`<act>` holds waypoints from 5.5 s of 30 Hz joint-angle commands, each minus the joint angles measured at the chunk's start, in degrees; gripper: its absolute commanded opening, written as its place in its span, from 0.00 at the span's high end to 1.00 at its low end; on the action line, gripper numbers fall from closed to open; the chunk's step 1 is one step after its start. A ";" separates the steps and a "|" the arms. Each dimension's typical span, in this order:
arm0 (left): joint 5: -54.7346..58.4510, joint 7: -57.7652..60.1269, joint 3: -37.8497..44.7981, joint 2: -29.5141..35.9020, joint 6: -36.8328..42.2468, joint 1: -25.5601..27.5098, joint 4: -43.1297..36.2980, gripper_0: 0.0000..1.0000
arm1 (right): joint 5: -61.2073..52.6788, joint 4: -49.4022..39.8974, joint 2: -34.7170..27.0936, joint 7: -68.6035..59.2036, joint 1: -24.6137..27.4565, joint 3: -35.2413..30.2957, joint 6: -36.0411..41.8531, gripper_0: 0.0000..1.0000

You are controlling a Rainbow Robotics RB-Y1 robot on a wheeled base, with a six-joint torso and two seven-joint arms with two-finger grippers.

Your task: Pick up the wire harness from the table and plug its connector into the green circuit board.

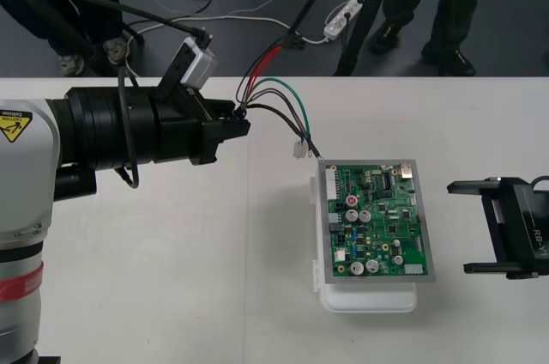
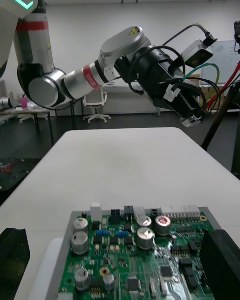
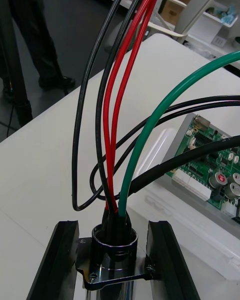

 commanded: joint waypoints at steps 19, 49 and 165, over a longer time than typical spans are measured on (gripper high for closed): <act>1.10 -0.73 -4.75 -0.33 11.11 -2.33 2.41 1.00 | -6.15 -17.62 -5.96 -13.18 1.90 -2.70 5.67 0.00; 1.10 -0.73 -7.38 1.61 12.07 -1.98 2.41 1.00 | 4.66 -53.74 -3.50 -49.57 31.08 -41.99 38.01 0.00; 1.10 -0.73 -7.30 1.69 12.34 -0.31 2.50 0.91 | 0.97 -61.48 0.99 -73.12 -16.12 -1.03 105.42 0.00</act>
